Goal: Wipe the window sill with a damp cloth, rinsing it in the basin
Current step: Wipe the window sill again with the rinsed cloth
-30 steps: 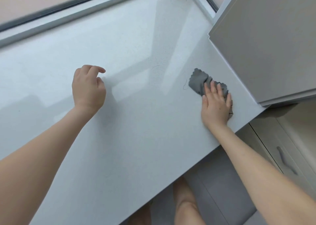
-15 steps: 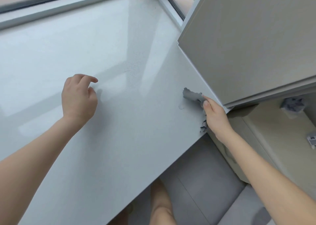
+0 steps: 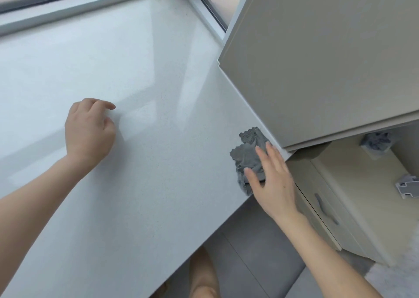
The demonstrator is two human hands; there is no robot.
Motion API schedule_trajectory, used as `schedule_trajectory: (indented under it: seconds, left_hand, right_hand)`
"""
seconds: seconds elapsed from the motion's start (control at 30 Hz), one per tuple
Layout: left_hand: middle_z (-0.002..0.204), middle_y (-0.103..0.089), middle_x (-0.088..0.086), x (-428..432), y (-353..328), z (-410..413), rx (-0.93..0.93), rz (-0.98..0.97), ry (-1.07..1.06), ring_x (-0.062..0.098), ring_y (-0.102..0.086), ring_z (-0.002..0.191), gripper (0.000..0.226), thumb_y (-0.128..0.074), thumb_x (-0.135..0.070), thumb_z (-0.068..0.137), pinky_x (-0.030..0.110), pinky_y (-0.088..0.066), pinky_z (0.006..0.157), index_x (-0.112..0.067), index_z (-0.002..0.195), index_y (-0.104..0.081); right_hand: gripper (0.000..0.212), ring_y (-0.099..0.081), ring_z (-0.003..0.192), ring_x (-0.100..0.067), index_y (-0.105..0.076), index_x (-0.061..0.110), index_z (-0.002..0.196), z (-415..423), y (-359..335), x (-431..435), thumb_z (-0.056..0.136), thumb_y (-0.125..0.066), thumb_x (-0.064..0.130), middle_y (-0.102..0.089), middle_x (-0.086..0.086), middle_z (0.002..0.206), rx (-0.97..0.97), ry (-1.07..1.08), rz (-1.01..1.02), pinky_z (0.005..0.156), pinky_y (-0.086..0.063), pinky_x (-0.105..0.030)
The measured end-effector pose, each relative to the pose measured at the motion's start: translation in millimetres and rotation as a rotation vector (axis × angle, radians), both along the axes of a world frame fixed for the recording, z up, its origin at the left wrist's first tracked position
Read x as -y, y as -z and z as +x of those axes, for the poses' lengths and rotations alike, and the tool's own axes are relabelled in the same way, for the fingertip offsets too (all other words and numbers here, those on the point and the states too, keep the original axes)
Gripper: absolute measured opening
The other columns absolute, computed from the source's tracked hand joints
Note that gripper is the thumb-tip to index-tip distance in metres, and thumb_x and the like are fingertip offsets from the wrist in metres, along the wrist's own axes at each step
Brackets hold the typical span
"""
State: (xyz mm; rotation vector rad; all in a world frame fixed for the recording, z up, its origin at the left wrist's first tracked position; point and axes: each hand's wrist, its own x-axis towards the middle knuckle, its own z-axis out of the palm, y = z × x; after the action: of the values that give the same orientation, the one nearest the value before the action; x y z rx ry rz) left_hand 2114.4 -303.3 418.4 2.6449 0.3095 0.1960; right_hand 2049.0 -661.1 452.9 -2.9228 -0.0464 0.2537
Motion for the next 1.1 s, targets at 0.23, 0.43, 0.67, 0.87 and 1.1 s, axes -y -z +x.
schedule_trajectory:
  seconds: [0.23,0.43,0.67,0.87,1.1]
  left_hand:
    - [0.109,-0.055,0.024,-14,12,23,0.086,0.052,-0.164,0.041,-0.046,0.104,0.031,-0.046,0.002,0.079,0.042,-0.034,0.088,0.0,0.107,-0.059]
    - [0.109,-0.056,0.025,-41,26,52,0.126,0.103,-0.215,0.043,-0.046,0.101,0.033,-0.041,-0.001,0.078,0.044,-0.034,0.087,0.0,0.105,-0.059]
    - [0.115,-0.057,0.025,-64,32,109,0.15,0.177,-0.201,0.043,-0.049,0.103,0.036,-0.04,-0.005,0.077,0.045,-0.035,0.091,0.001,0.109,-0.056]
    - [0.123,-0.052,0.019,-65,36,137,0.083,0.242,-0.196,0.04,-0.043,0.114,0.038,-0.035,-0.015,0.082,0.046,-0.031,0.09,-0.003,0.113,-0.054]
    - [0.122,-0.053,0.017,-63,32,137,0.051,0.213,-0.202,0.038,-0.042,0.116,0.037,-0.034,-0.016,0.082,0.048,-0.031,0.091,-0.005,0.112,-0.054]
  right_hand:
    - [0.063,-0.019,0.143,-0.023,-0.024,0.014,0.147,44,56,11,0.095,-0.011,0.048,-0.021,-0.007,0.155,-0.012,0.042,-0.184,0.116,-0.011,-0.045]
    - [0.061,-0.012,0.144,-0.022,-0.022,0.007,0.147,64,59,9,0.098,-0.012,0.042,-0.016,-0.011,0.155,0.022,-0.178,-0.172,0.117,0.0,-0.037]
    - [0.058,-0.011,0.143,-0.018,-0.02,0.008,0.146,161,63,-47,0.096,-0.022,0.038,-0.013,-0.007,0.154,0.065,-0.386,-0.08,0.116,-0.002,-0.036]
    - [0.057,-0.02,0.142,-0.02,-0.032,0.01,0.144,235,65,-106,0.093,-0.021,0.035,-0.025,-0.009,0.153,0.099,-0.442,-0.012,0.114,0.0,-0.03]
    - [0.04,-0.039,0.134,-0.024,-0.042,0.003,0.137,275,26,-139,0.098,-0.04,0.012,-0.031,-0.011,0.151,0.27,-0.071,0.264,0.102,-0.031,-0.028]
